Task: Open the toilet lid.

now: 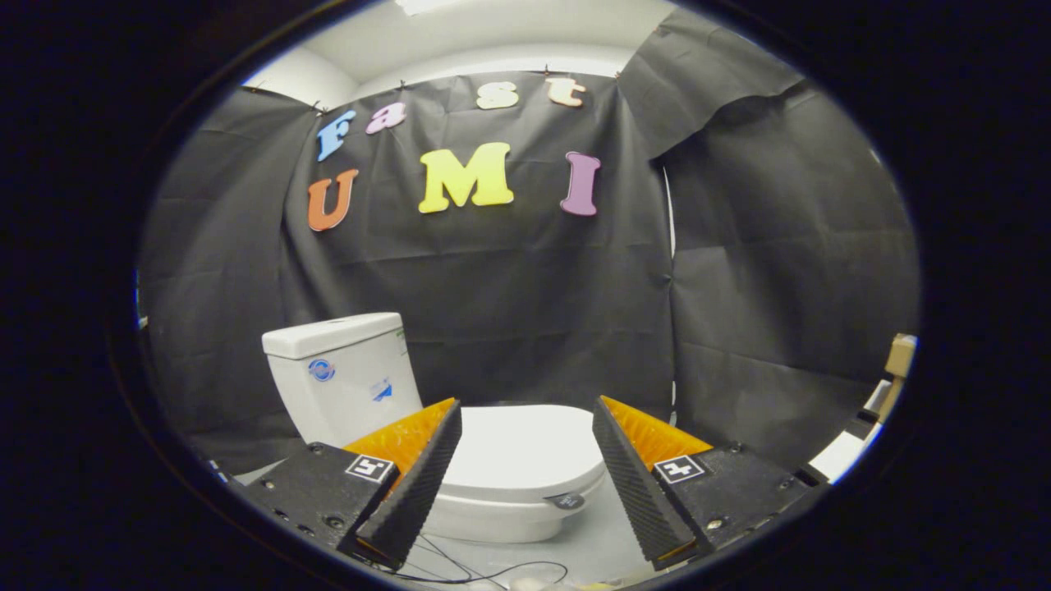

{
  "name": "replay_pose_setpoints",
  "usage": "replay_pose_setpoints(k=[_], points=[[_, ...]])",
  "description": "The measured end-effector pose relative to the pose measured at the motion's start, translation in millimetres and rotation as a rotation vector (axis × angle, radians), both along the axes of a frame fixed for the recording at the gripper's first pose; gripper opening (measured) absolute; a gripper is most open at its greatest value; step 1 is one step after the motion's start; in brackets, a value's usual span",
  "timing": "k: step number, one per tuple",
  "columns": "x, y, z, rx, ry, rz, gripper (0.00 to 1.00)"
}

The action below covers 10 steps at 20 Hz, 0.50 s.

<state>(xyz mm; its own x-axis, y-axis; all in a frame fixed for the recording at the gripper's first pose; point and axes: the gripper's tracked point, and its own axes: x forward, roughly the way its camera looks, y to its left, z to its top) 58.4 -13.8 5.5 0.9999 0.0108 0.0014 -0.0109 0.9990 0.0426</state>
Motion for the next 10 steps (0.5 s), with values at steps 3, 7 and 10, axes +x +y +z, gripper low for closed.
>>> replay_pose_setpoints(k=[3, 7, 10], points=[[24.2, -16.6, -12.9, 0.056, 0.04, -0.002, 1.0], [53.7, -46.6, -46.8, 0.106, 0.115, -0.028, 1.0], [70.5, -66.4, -75.8, 0.176, 0.183, -0.049, 1.0]])
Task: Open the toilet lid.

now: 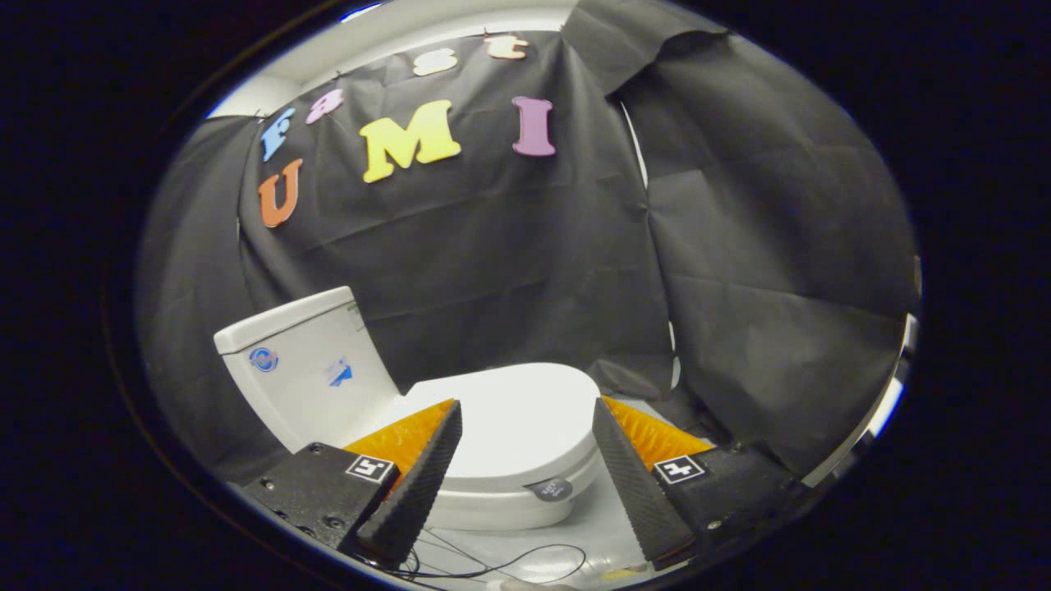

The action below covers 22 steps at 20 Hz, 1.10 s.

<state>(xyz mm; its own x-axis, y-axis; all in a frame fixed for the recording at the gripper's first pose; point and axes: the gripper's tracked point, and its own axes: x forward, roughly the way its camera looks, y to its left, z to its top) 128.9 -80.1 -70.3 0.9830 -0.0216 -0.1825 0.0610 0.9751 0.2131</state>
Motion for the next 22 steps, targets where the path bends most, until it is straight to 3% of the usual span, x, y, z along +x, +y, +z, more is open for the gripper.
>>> replay_pose_setpoints(k=[11, 17, 22], points=[[23.9, -15.2, -118.7, 0.333, 0.265, -0.003, 0.99], [30.8, 1.8, -153.1, 0.507, 0.359, 0.034, 0.97], [50.9, 12.2, -167.3, 0.624, 0.391, 0.058, 0.82]])
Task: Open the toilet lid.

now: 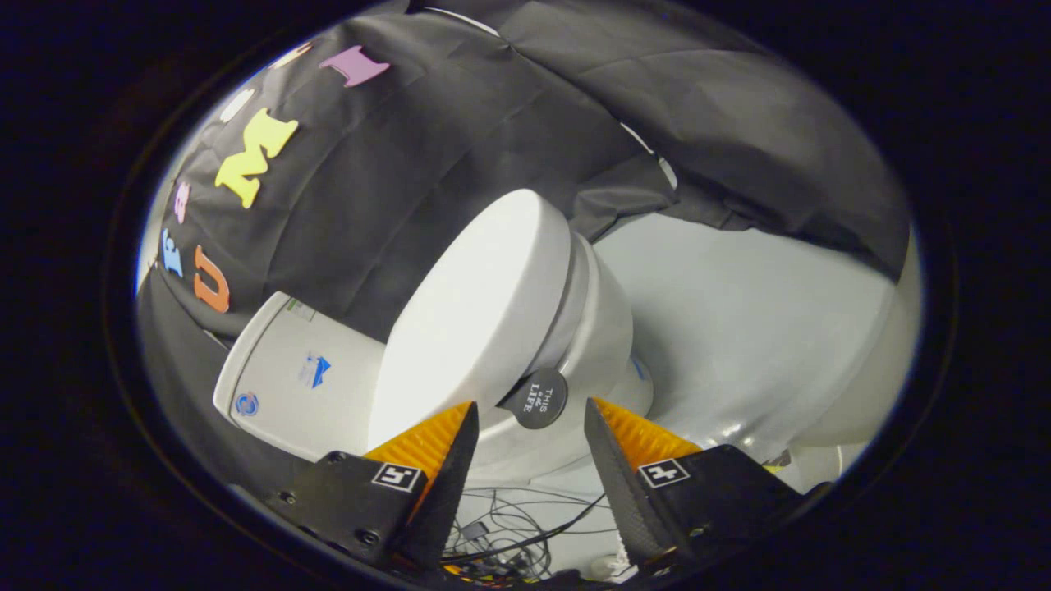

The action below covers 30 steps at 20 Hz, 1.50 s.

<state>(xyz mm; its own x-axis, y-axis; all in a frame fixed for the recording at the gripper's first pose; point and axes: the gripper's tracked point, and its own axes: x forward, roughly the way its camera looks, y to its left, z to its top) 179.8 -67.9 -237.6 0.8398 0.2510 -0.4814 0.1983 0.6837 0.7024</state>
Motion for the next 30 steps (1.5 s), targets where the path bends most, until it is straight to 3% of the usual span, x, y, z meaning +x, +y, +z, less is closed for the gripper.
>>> replay_pose_setpoints(k=[2, 6, 11, 17, 25, 30], points=[[5.8, -0.9, -5.0, 0.069, 0.013, -0.011, 0.76], [17.7, 6.9, -13.1, 0.205, 0.036, -0.013, 0.56], [21.6, 10.1, -12.6, 0.271, 0.031, 0.017, 0.32], [20.4, 6.3, -10.3, 0.404, 0.022, -0.008, 0.15], [22.8, 3.5, -8.8, 0.487, 0.029, -0.042, 0.11], [23.3, 1.6, -9.6, 0.476, 0.04, -0.046, 0.11]])
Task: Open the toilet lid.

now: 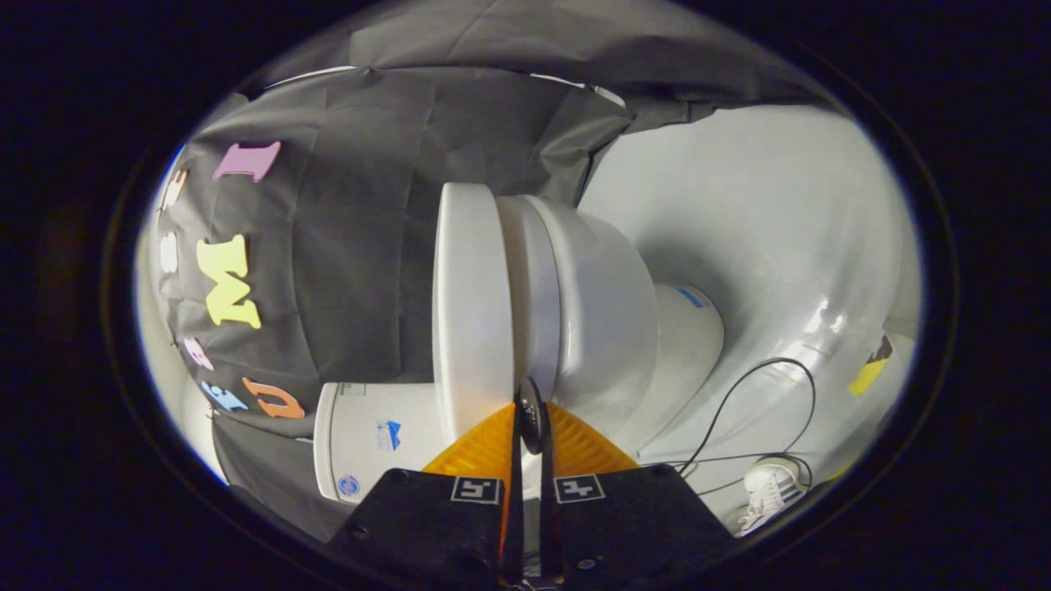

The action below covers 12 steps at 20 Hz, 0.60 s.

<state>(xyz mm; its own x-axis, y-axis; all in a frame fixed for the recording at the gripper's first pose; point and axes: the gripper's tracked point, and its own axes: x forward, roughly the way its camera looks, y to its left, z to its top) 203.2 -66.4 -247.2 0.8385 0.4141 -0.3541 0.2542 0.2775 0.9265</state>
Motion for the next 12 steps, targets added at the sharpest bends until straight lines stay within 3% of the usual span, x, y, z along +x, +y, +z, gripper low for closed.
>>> replay_pose_setpoints(k=[12], points=[[1.0, 1.6, 17.6, -0.193, -0.053, 0.039, 0.07]])
